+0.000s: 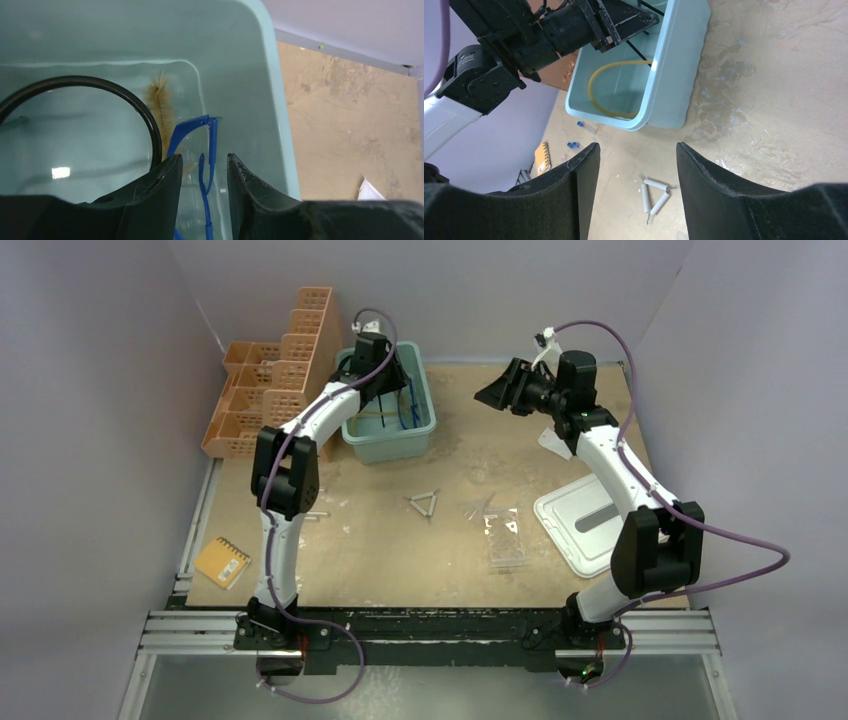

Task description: Organize the chemistry lab equipment

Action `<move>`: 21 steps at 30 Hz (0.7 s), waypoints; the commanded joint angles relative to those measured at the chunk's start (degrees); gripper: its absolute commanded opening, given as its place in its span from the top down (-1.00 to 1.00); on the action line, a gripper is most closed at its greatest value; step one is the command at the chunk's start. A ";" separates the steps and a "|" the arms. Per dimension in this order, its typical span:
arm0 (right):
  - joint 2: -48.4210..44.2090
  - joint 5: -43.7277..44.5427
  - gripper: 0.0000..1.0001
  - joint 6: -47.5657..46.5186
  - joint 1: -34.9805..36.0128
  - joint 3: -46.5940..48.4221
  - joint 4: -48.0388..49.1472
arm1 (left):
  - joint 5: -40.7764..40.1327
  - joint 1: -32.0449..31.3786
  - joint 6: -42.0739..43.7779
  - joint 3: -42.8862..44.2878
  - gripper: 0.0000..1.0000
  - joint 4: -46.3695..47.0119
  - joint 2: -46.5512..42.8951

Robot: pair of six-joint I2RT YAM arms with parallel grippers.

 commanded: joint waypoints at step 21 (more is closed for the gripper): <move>-0.52 23.87 -0.34 -1.94 1.60 -0.90 -21.91 | 4.25 -12.03 13.35 -18.42 -0.41 -1.30 -29.51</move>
